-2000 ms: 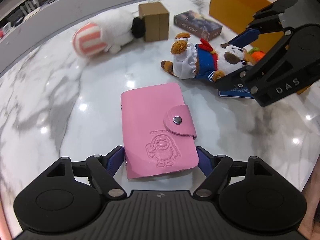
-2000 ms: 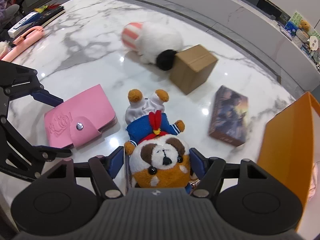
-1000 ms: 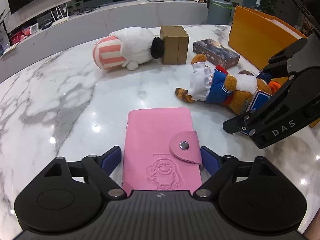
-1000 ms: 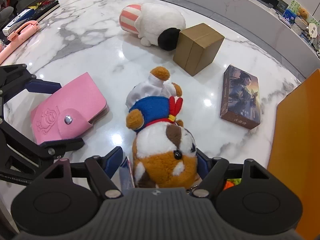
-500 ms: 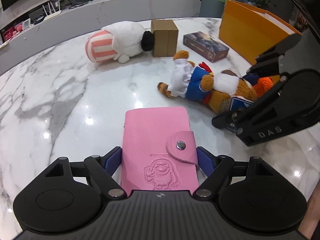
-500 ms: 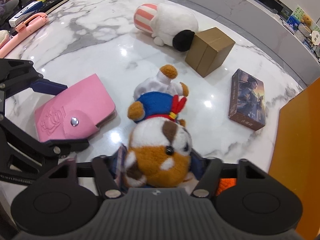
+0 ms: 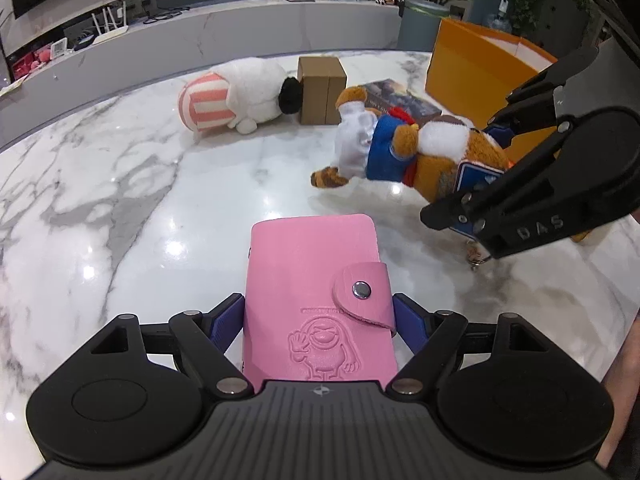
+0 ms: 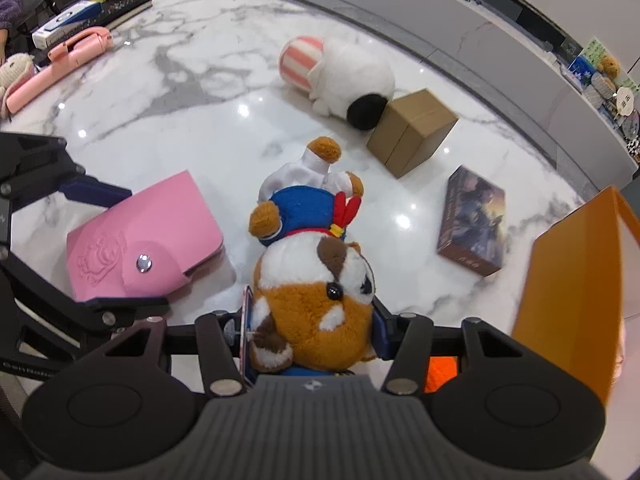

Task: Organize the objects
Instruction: 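Carry the wallet with the left gripper while the right gripper carries the plush dog to the box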

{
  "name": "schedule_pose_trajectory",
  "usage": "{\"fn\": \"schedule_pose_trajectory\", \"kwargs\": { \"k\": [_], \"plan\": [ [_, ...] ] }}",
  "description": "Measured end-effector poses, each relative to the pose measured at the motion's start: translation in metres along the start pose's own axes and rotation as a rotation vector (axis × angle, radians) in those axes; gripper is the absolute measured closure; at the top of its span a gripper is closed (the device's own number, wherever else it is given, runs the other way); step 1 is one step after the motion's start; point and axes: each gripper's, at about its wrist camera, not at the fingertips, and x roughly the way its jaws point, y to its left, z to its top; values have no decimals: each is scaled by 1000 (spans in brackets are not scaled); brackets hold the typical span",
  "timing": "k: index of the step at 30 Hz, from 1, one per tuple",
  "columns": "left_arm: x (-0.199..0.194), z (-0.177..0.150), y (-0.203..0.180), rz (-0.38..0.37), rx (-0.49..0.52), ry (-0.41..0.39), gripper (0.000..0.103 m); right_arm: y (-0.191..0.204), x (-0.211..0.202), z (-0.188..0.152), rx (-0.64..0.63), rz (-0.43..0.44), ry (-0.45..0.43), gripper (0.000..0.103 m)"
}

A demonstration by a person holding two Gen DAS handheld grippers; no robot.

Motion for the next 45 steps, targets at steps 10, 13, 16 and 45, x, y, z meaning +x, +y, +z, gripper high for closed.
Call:
{"fn": "schedule_pose_trajectory", "kwargs": {
  "k": [10, 13, 16, 45],
  "plan": [
    [-22, 2, -8, -2, -42, -34, 12, -10, -42, 0, 4, -14, -68, 48],
    [-29, 6, -13, 4, -39, -41, 12, -15, -54, -2, 6, -21, -88, 48],
    [-37, 10, -16, 1, -59, -48, 12, -21, -67, -3, 0, -28, -110, 48],
    [-44, 128, -133, -50, 105, -173, 12, -149, -153, -54, 161, -125, -243, 48]
  ]
}}
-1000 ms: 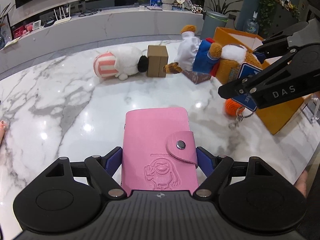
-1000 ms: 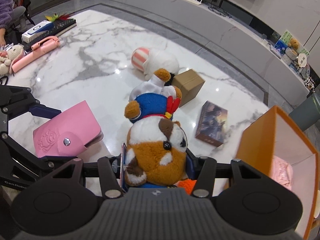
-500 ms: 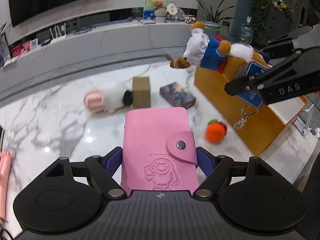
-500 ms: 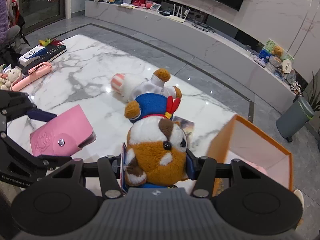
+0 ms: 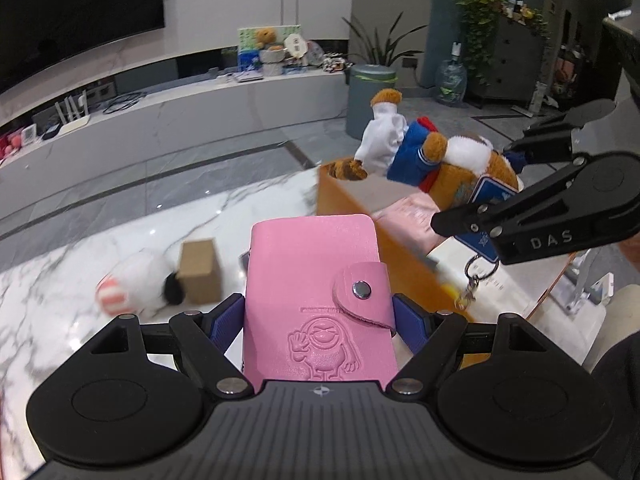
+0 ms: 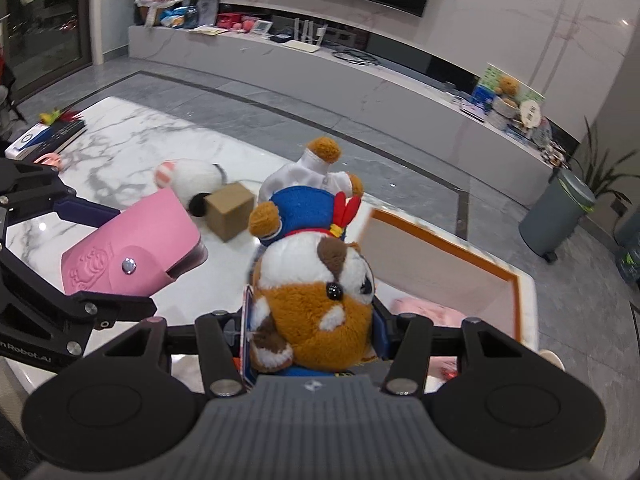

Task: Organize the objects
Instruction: 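Carry the wallet with the left gripper while the right gripper carries the plush dog to the box, then release the wallet with the left gripper while the right gripper releases the plush dog into the box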

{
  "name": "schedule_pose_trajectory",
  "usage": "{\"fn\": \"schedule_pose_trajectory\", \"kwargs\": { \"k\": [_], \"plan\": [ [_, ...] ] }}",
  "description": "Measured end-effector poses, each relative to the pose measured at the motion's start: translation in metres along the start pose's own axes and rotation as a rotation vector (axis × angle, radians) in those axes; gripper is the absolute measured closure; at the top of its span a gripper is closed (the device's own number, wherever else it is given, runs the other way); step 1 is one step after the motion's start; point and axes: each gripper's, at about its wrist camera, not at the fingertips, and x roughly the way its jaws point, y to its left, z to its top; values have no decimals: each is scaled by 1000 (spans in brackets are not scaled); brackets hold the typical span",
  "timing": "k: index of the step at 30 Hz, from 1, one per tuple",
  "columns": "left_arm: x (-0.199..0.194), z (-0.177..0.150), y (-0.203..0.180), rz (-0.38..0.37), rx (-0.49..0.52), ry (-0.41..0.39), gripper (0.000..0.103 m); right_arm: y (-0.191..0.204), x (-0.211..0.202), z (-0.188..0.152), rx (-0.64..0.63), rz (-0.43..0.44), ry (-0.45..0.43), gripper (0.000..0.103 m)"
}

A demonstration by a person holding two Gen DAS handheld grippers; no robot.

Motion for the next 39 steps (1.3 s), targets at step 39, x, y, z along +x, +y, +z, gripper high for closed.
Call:
{"fn": "schedule_pose_trajectory", "kwargs": {
  "k": [39],
  "plan": [
    [142, 17, -158, -83, 436, 216, 12, -124, 63, -110, 189, -39, 248, 48]
  ]
}}
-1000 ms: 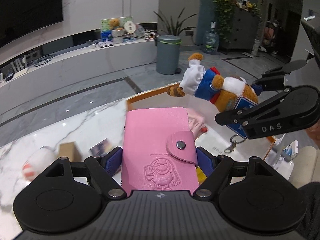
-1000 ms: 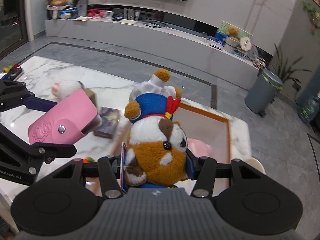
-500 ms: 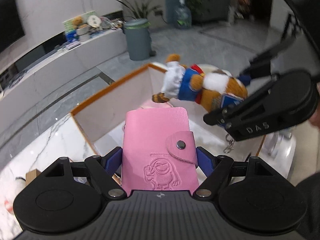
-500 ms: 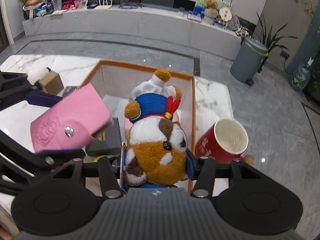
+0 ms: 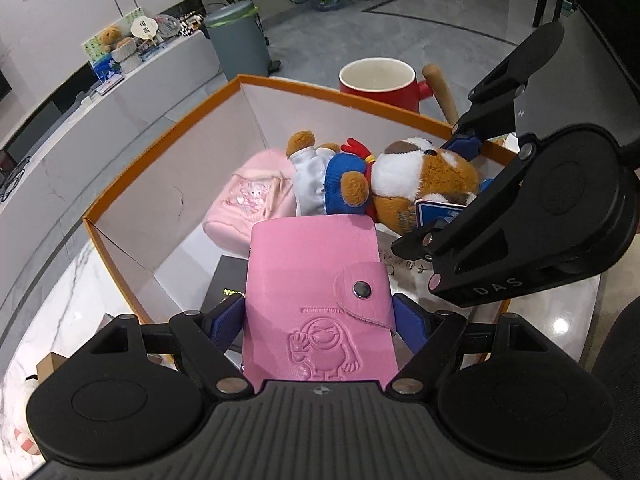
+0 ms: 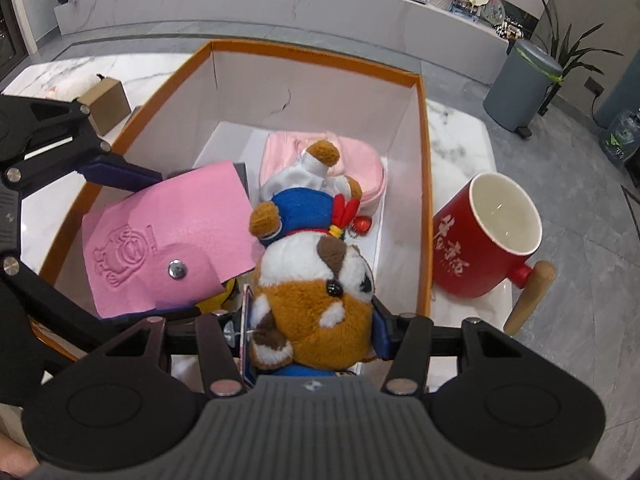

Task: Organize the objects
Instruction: 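Release the wallet with the left gripper while the right gripper releases the plush dog into the box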

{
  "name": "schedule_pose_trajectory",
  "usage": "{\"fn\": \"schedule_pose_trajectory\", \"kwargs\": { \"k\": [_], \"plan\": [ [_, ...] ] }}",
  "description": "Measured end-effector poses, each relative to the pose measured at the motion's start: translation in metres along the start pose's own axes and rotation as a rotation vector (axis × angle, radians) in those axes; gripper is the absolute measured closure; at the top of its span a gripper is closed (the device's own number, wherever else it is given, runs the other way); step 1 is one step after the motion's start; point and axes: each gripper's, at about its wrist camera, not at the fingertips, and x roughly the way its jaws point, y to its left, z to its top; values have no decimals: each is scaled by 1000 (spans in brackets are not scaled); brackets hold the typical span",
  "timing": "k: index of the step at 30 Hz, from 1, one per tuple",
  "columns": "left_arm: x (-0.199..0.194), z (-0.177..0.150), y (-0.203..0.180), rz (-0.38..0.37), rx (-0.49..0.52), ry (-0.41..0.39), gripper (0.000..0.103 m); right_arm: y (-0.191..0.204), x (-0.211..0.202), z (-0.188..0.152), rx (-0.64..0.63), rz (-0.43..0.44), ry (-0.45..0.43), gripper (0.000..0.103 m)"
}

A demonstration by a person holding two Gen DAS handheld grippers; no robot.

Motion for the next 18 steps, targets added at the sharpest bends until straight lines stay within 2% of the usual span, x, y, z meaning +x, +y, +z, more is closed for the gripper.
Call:
{"fn": "schedule_pose_trajectory", "kwargs": {
  "k": [9, 18],
  "plan": [
    [-4, -1, 1, -18, -42, 9, 12, 2, 6, -4, -5, 0, 18, 48],
    [-6, 2, 1, -31, -41, 32, 11, 4, 6, -6, -19, 0, 30, 47]
  ]
}}
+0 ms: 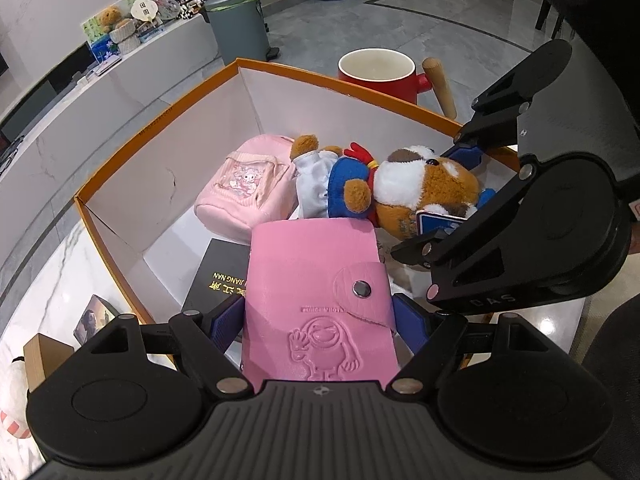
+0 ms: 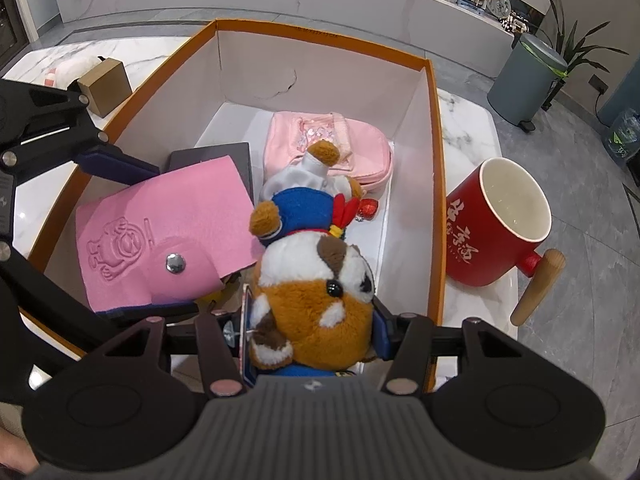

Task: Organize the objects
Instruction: 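Release the wallet with the left gripper while the right gripper releases the plush dog into the box, then move both grippers back over the table toward the remaining items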

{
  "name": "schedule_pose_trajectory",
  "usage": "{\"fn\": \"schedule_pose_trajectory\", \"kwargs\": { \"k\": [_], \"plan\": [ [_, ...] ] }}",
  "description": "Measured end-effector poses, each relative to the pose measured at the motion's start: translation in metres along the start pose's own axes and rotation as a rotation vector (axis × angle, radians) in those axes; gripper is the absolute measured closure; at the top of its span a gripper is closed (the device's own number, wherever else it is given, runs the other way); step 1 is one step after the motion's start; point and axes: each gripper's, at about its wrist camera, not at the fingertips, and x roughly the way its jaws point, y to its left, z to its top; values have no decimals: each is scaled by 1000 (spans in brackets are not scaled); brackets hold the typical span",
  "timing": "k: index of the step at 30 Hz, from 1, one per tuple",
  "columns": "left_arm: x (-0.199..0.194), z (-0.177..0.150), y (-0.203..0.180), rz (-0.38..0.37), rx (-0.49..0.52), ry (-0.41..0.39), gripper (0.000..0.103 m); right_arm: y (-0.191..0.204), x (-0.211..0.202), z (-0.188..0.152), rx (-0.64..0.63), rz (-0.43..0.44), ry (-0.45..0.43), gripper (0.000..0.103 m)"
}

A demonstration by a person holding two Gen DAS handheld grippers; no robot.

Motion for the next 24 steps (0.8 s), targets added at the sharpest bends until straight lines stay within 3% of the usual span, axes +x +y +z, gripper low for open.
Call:
{"fn": "schedule_pose_trajectory", "kwargs": {
  "k": [5, 9, 24],
  "plan": [
    [-3, -2, 6, -21, -56, -17, 9, 1, 0, 0, 7, -10, -1, 46],
    [-11, -1, 10, -18, -80, -45, 7, 0, -6, 3, 22, -35, -24, 38],
    [-43, 0, 17, -6, -99, -96, 7, 5, -37, 15, 1, -55, -73, 37]
  ]
}}
